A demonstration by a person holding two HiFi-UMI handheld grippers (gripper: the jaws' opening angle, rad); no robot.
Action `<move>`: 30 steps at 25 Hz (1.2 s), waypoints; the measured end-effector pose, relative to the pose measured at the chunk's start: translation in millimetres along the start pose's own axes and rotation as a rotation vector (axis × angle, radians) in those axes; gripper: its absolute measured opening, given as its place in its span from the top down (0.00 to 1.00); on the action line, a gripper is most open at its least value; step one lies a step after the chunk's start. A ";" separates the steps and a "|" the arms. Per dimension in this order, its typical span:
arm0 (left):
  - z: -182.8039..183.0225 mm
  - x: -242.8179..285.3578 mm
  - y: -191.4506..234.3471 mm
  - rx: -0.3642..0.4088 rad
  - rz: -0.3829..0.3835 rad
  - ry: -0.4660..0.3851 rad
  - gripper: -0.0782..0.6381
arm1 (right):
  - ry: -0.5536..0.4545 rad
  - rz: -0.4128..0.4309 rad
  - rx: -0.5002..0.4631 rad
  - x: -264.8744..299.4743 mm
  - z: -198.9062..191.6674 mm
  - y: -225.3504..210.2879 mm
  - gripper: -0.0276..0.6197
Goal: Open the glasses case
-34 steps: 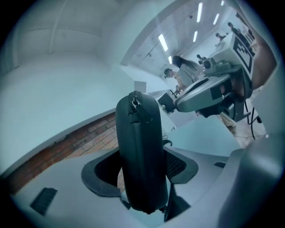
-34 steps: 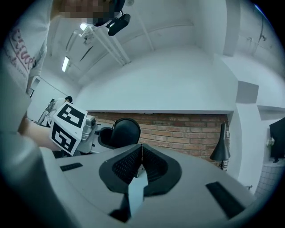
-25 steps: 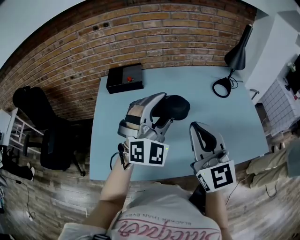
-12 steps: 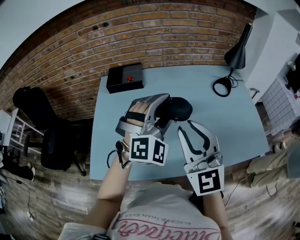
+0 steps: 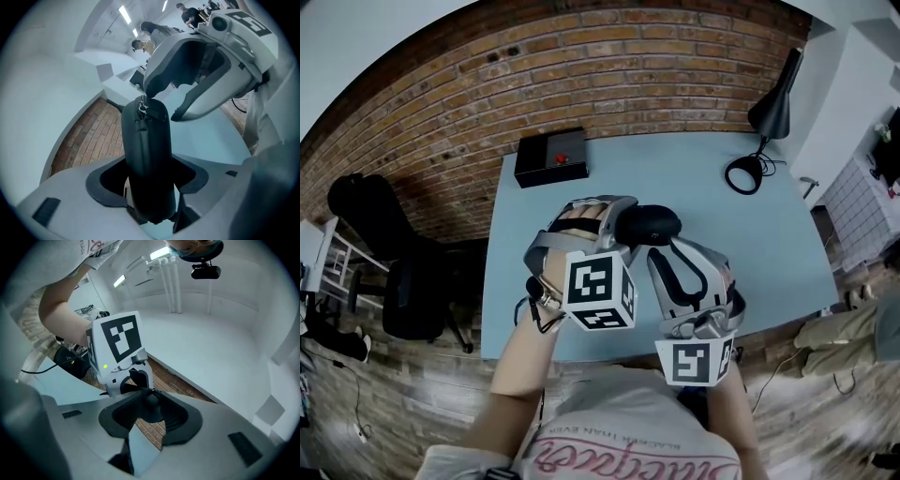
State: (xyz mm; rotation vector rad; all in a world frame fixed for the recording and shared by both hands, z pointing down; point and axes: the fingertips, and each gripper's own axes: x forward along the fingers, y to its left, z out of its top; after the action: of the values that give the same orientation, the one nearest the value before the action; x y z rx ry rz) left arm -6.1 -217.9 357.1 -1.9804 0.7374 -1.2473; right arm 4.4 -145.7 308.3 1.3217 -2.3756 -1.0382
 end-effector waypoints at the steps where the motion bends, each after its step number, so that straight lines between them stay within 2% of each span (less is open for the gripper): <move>1: -1.9 -0.1 -1.5 0.001 -0.013 0.012 0.50 | 0.009 -0.002 -0.036 0.5 -0.9 1.5 0.78; 4: -7.0 0.0 -6.1 0.006 -0.042 0.051 0.50 | 0.033 -0.021 -0.179 1.6 -2.8 6.0 0.77; 6: -11.0 1.4 -8.1 0.006 -0.052 0.078 0.50 | 0.046 -0.010 -0.241 4.1 -3.9 10.1 0.78; 9: -17.3 2.1 -6.1 0.037 -0.032 0.115 0.50 | 0.056 0.035 -0.237 8.7 -4.9 14.6 0.78; 14: -24.5 2.3 -1.4 0.151 0.017 0.160 0.50 | 0.081 0.127 -0.242 14.3 -8.7 20.7 0.78; 18: -23.6 1.6 0.0 0.175 0.033 0.156 0.50 | 0.073 0.137 -0.167 13.7 -8.0 16.0 0.78; 22: -21.8 1.1 0.8 0.164 0.043 0.132 0.50 | 0.043 0.136 -0.100 11.7 -3.6 13.7 0.78; 25: -20.1 1.4 1.7 0.143 0.048 0.109 0.50 | 0.006 0.148 0.010 9.1 0.9 11.9 0.78; 27: -19.2 1.5 4.0 0.122 0.055 0.092 0.50 | -0.009 0.146 0.056 7.3 1.5 10.1 0.84; 30: -19.9 2.0 7.3 0.114 0.068 0.085 0.50 | -0.004 0.115 0.071 5.3 -0.9 3.9 0.90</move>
State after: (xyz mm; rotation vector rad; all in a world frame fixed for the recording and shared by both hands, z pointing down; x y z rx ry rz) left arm -24.4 -228.7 358.8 -1.8055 0.7513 -1.3107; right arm -0.7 -149.1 310.9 1.1911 -2.4800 -0.9331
